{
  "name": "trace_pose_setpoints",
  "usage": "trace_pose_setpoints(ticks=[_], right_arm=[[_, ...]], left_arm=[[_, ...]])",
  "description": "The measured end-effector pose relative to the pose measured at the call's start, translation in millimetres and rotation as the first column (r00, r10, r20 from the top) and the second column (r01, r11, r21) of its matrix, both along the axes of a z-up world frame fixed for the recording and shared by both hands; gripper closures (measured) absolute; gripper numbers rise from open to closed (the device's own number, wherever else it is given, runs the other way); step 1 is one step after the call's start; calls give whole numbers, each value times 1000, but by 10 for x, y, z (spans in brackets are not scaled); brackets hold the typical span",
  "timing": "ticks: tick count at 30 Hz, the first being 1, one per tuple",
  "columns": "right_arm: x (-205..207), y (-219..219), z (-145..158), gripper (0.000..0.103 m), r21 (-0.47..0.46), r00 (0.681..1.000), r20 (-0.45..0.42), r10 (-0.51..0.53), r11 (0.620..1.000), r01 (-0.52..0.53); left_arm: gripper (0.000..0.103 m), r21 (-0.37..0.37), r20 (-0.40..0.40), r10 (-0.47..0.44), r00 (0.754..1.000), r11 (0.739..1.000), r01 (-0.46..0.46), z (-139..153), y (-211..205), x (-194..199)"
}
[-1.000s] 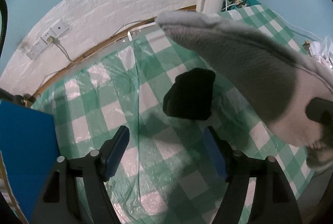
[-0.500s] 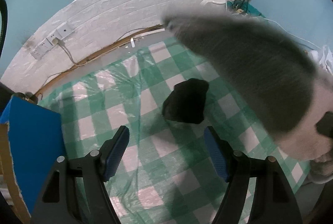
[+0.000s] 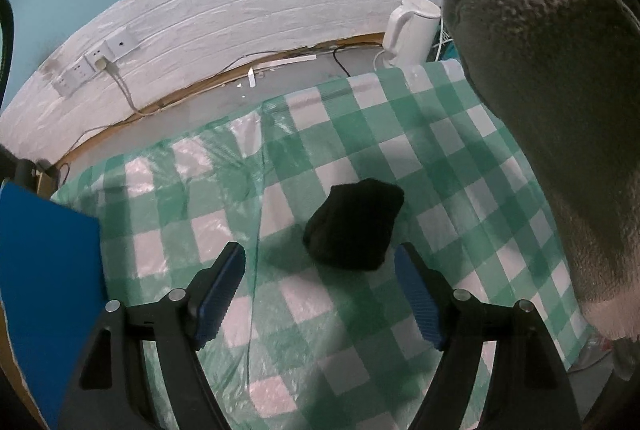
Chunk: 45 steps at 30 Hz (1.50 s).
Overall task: Organize soft objects
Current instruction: 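Lift the grey slipper with the right tool while the left reaches the black pad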
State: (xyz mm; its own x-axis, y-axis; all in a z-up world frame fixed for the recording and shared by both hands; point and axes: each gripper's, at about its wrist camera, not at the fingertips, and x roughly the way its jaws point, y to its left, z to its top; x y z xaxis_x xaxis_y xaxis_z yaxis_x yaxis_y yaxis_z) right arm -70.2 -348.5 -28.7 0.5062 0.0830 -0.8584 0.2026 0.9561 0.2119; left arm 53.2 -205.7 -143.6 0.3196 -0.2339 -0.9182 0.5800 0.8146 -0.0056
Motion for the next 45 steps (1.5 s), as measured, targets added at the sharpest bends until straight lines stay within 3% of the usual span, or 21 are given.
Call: trace_pose_setpoints(ticks=[13,26,29,31,33,45], right_arm=[[269,-340,-432,82,-42,990,-84,-113,993,110],[520,-383,-646,83,-52,982,-122,-144,989,139],[530,-379,-650,82,-51,982,-124,-144,989,139],[528,-374,-662,82,-48,981,-128,-145,989,140],[533,-374,-672,82,-45,981,-130,-145,989,140],[542,-305,-573,82,-41,987,-103,-123,992,119]], left_arm=[[24,62,3,-63,998,996,62,-244,-386,132],[24,80,-36,-38,999,996,41,-451,-430,222],[38,67,-52,-34,998,997,37,-491,-421,245],[56,51,-58,-36,998,998,39,-499,-416,239],[62,45,-46,-51,998,998,53,-477,-420,214],[68,71,-13,-54,998,996,55,-320,-309,10]])
